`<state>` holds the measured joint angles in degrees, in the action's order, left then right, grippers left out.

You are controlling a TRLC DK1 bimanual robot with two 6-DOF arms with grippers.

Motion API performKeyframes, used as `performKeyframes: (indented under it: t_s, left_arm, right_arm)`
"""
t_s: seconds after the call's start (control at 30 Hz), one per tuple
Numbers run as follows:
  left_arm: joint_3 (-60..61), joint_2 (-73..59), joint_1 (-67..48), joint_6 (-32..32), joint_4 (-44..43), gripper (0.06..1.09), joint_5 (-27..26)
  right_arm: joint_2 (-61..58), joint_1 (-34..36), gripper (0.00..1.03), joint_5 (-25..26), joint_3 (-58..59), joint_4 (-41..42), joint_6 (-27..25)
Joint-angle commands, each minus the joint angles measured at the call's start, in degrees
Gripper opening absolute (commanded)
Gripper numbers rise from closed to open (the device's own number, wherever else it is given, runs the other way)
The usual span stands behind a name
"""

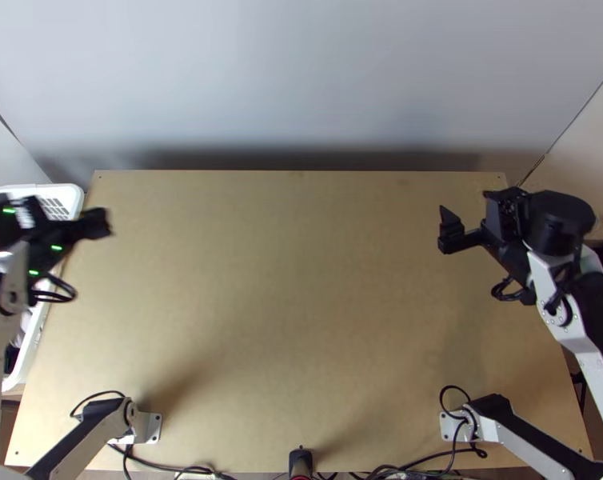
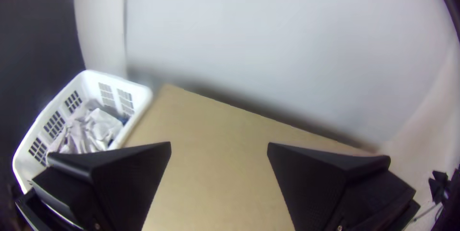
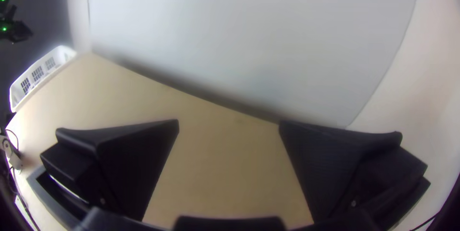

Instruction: Fold the t-shirt

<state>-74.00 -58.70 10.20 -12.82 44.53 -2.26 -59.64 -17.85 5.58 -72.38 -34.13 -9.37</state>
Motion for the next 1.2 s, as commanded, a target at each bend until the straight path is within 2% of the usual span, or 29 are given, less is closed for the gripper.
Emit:
performKeyframes:
  t_s: [0.0,0.07,0.17,0.43,0.57,0.67,0.83,1.07,1.17]
  left_arm:
    - [-1.41,-2.56,21.8,7.9,0.03,1.04,1.03]
    - [0.7,-2.83,29.35,11.32,-1.55,1.04,0.68]
    - [4.3,-2.48,37.26,16.25,-5.16,1.04,0.86]
    - [10.1,-7.4,48.25,20.38,-7.09,1.04,1.21]
    - [13.79,-10.3,53.96,21.17,-13.95,1.04,1.56]
    - [13.18,-16.71,57.22,21.7,-15.18,1.04,1.82]
    - [12.74,-23.39,58.53,26.09,-19.75,1.04,6.13]
    - [8.52,-33.76,58.18,27.85,-18.17,1.04,5.16]
    - [5.79,-39.48,57.13,25.83,-15.79,1.04,5.25]
  right_arm:
    - [-4.88,-3.07,0.98,-0.14,-3.56,-1.03,2.25]
    - [-6.98,-3.42,0.98,-0.14,-5.4,-2.17,2.16]
    - [-11.64,-3.42,0.98,-0.14,-10.94,-8.32,2.33]
    - [-15.95,-5.18,0.98,-2.95,-16.74,-10.61,3.21]
    - [-17.09,-5.09,0.98,-4.88,-18.24,-12.01,4.27]
    - [-17.0,-5.09,0.98,-6.02,-18.24,-12.28,4.0]
    - [-16.74,-5.01,0.98,-7.43,-17.8,-13.42,2.51]
    - [-15.86,-4.92,0.98,-9.72,-16.83,-14.03,2.86]
    - [-16.21,-4.92,0.98,-9.72,-16.74,-15.0,3.04]
